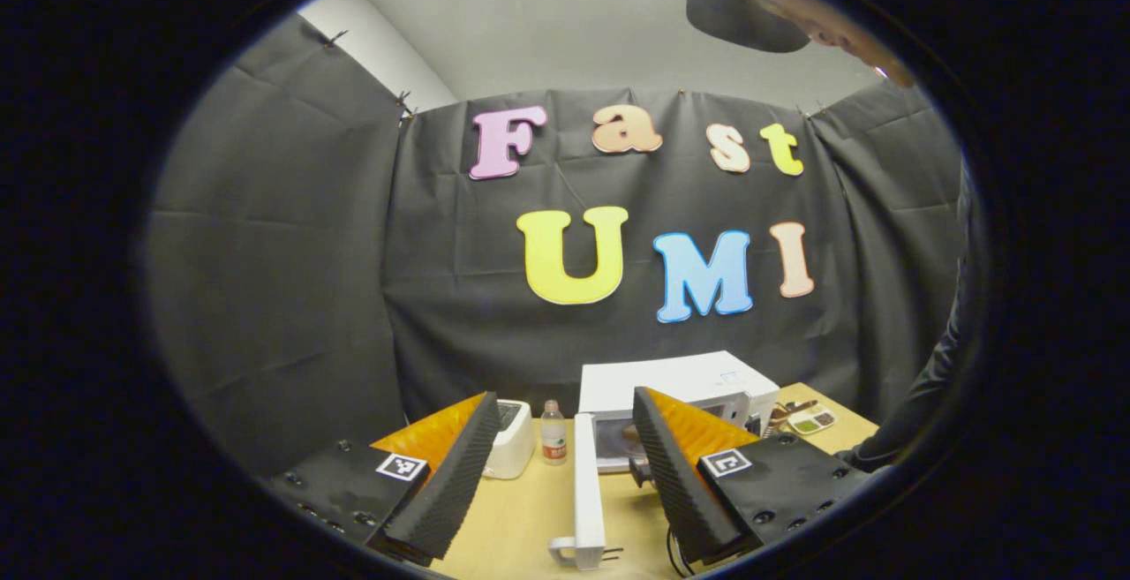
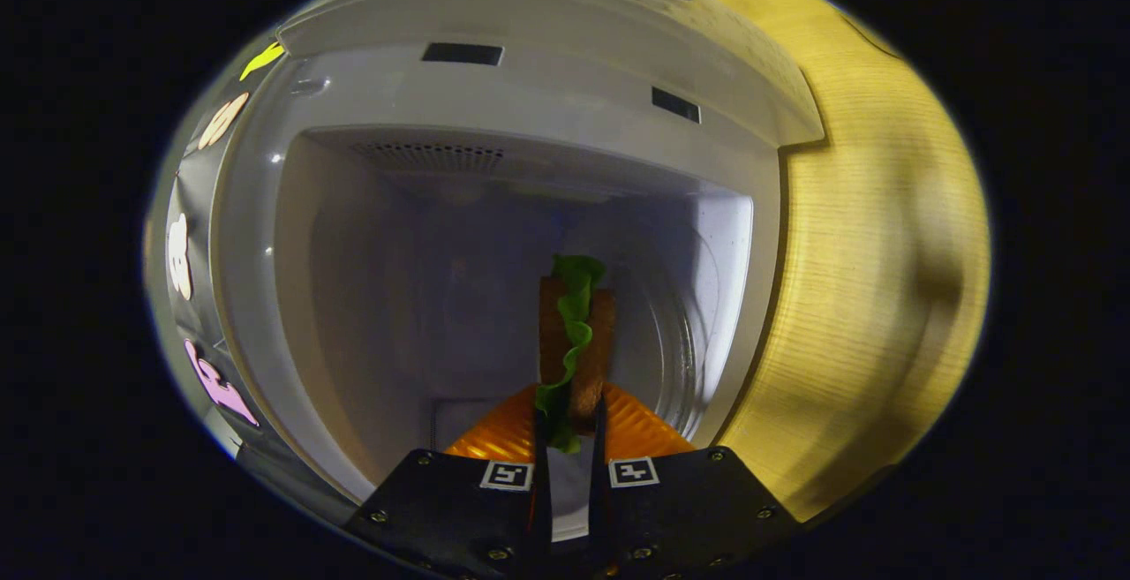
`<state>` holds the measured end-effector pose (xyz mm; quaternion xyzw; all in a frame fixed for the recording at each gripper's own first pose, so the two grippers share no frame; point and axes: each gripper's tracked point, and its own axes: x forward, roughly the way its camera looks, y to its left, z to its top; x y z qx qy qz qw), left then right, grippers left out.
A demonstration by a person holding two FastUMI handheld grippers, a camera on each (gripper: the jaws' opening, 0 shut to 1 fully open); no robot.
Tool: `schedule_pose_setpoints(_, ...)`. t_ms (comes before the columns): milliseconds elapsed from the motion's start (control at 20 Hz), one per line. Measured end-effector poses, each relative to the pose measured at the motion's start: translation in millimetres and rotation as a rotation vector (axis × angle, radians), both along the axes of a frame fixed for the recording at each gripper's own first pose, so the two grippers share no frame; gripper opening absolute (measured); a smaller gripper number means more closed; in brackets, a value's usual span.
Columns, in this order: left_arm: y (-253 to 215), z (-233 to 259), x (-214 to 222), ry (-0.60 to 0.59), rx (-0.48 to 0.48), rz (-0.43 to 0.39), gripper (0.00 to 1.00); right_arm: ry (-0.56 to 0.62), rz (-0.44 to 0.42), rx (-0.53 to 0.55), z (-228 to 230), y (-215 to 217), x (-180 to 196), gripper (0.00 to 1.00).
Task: Open the microwave oven with the left hand, put the food in, and close the microwave oven.
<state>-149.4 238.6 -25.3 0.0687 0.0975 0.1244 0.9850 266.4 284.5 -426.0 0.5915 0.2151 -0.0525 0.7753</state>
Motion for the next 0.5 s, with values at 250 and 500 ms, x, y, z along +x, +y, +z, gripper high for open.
schedule_pose_setpoints(250, -8.1, 2.5, -1.9, -0.014, -0.01, -0.007, 0.96, 0.057, 0.025, -0.024, -2.8, -7.0, -9.3, 0.46)
schedule_pose_setpoints(500, -20.4, 4.3, 6.2, -0.042, -0.03, -0.039, 0.96, 0.069, 0.115, -0.117, 2.9, -9.6, -26.5, 0.97)
